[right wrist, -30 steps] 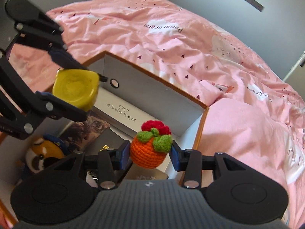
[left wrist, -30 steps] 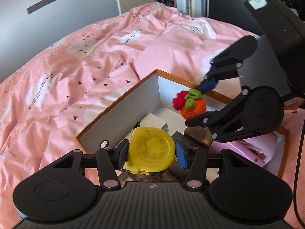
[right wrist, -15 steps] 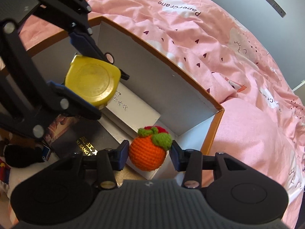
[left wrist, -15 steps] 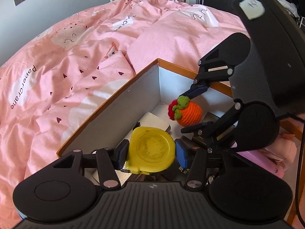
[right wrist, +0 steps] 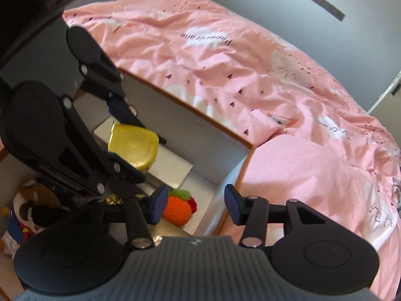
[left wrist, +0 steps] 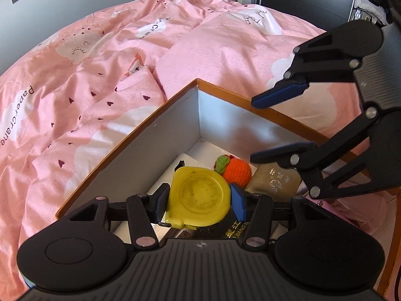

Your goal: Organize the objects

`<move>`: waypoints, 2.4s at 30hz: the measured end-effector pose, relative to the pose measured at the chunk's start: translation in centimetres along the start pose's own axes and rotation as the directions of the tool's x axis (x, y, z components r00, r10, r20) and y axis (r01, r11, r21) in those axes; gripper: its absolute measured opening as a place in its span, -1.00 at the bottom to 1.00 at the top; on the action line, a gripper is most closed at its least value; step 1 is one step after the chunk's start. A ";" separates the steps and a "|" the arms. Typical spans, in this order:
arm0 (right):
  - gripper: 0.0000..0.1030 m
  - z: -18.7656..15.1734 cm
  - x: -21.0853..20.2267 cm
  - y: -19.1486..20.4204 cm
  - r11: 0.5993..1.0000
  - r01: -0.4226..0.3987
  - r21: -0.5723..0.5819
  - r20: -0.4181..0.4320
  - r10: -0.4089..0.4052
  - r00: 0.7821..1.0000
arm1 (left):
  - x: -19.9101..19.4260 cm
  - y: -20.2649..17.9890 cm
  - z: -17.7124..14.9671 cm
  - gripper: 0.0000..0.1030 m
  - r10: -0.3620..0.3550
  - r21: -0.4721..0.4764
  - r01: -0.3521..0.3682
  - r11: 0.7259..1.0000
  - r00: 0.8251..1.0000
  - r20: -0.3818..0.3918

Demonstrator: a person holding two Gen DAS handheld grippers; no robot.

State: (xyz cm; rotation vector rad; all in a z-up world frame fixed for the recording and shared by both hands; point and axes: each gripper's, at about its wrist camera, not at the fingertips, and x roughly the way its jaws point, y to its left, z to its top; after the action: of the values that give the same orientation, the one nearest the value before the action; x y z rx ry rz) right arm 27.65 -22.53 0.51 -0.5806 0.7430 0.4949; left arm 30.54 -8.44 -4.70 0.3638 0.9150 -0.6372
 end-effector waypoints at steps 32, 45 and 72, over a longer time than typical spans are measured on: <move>-0.07 -1.1 -0.4 0.1 0.995 0.043 0.092 0.000 -0.043 0.999 | -0.1 -2.1 -0.2 0.25 0.095 0.045 -0.094 0.995 0.995 -0.011; 0.42 -1.6 -8.1 3.1 0.968 -0.015 0.251 0.094 -0.009 0.996 | -11.8 -4.5 -3.8 0.45 0.278 -0.212 -0.247 0.946 0.952 0.131; 0.67 -9.7 -14.1 13.7 0.838 0.057 0.543 0.182 -0.183 0.966 | -16.5 -11.2 -16.9 0.59 0.542 -0.542 -0.406 0.736 0.833 0.110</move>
State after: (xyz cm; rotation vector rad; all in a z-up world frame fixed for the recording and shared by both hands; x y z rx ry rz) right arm 5.77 -21.65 0.91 -0.0402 0.5834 0.2106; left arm 5.51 -1.94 -1.00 0.0314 0.6559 0.0515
